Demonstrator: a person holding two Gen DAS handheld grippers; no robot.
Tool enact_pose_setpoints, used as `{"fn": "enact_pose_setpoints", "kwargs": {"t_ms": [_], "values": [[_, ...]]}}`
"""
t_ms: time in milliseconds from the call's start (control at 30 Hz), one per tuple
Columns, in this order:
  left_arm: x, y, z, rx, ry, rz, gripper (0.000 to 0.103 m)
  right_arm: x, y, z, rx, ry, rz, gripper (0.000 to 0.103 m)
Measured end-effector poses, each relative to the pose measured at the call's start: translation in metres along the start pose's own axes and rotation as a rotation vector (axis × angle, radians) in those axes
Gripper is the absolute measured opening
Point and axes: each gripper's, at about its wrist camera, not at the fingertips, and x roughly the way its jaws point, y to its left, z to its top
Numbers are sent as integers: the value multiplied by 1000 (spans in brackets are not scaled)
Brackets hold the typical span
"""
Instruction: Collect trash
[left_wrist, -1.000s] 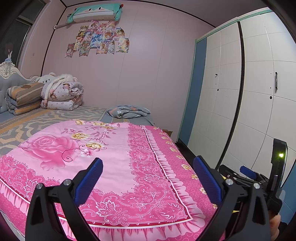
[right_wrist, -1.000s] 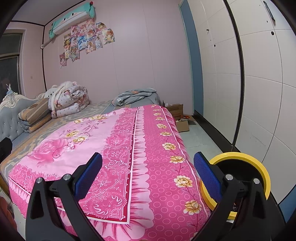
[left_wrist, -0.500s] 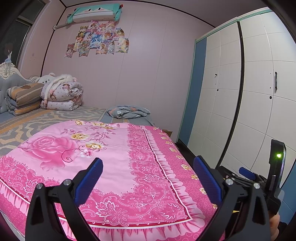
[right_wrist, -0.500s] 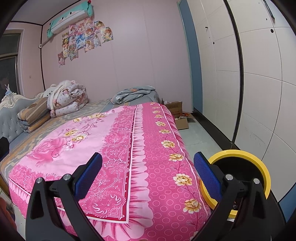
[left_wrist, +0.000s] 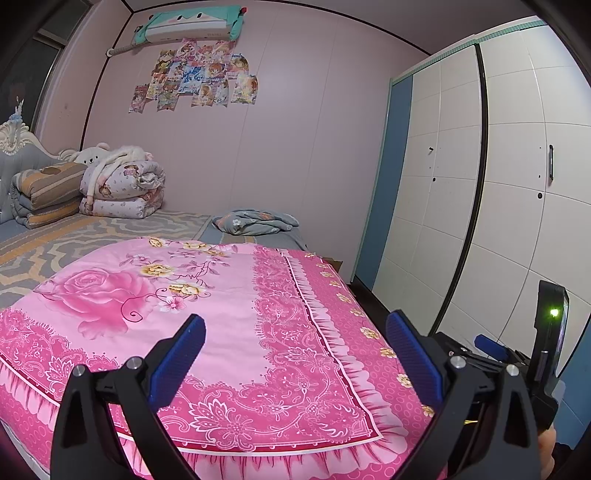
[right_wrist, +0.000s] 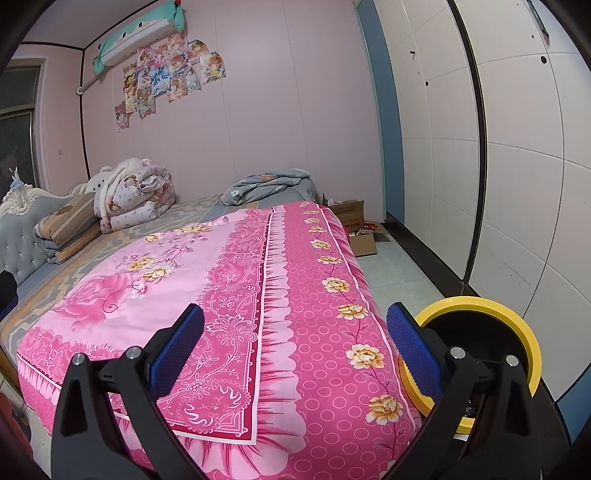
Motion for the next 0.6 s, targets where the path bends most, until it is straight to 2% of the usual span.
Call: {"fn": "enact_pose_setpoints", "kwargs": {"t_ms": [600], "values": [[-1, 0, -1, 5, -1, 0, 95, 2, 0, -2, 6, 8, -2, 95]]}}
